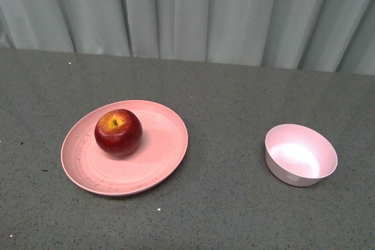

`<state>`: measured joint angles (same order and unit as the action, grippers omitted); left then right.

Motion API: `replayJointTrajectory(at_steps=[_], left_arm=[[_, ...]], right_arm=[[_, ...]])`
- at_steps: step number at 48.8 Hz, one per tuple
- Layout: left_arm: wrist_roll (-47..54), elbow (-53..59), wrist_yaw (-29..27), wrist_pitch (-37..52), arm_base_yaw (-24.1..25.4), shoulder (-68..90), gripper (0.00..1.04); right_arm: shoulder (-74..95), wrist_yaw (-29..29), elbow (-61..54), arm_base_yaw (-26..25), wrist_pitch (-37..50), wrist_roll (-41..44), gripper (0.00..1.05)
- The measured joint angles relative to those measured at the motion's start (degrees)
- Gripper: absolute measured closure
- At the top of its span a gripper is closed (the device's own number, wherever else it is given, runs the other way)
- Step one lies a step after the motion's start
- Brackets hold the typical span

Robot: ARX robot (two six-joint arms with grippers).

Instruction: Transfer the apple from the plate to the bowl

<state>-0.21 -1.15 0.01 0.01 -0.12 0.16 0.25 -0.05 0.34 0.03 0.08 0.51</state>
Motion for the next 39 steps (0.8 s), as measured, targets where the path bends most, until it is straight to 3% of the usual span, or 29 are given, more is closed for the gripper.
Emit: replayJointTrajectory(at_steps=[39], left_arm=[[0.0,0.0,0.0,0.0,0.0,0.0,0.07]], right_arm=[[0.0,0.0,0.0,0.0,0.0,0.0,0.09]])
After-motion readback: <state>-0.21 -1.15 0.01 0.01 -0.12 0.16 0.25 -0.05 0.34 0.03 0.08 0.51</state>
